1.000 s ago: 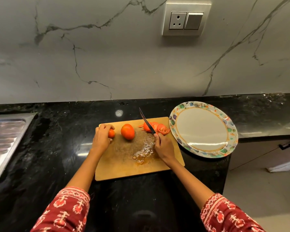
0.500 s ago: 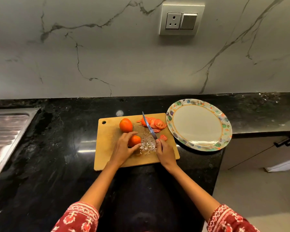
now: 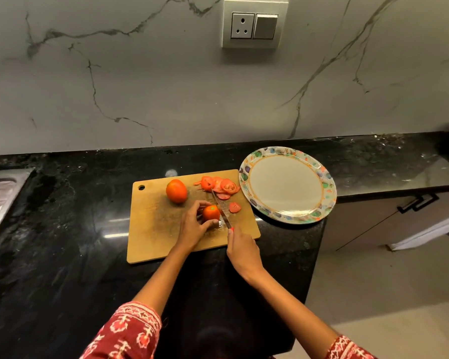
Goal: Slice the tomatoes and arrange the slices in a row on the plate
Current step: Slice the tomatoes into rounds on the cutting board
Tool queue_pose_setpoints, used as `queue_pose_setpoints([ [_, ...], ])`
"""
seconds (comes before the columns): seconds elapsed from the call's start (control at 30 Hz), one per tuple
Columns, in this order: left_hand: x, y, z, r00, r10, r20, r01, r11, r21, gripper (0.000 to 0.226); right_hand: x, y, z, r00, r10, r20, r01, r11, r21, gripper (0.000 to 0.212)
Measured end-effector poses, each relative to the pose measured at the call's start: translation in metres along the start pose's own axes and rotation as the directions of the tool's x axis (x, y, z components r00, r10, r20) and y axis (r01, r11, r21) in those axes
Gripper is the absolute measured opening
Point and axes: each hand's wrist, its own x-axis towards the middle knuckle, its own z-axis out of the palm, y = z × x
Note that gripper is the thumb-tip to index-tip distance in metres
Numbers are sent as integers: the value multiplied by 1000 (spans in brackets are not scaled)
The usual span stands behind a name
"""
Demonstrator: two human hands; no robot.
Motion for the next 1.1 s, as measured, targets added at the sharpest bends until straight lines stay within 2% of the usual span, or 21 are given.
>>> queue_pose_setpoints([
  [0.23, 1, 2, 0, 999, 16, -48, -14, 999, 41, 38, -2, -11, -5, 999, 30, 22, -27, 994, -105, 31],
  [0.67, 8, 0, -3, 998, -30, -52, 32, 999, 27, 37, 2, -21, -7, 998, 65, 22, -62, 989, -137, 33],
  [0.87, 10, 2, -4, 997, -10, -74, 14, 999, 52, 34, 7, -28, -5, 997, 72, 35, -66, 987, -150, 30],
  [1.1, 6, 2, -4, 998, 38, -50, -34, 997, 75, 35, -1, -27, -8, 997, 70, 38, -57, 957, -283, 30],
])
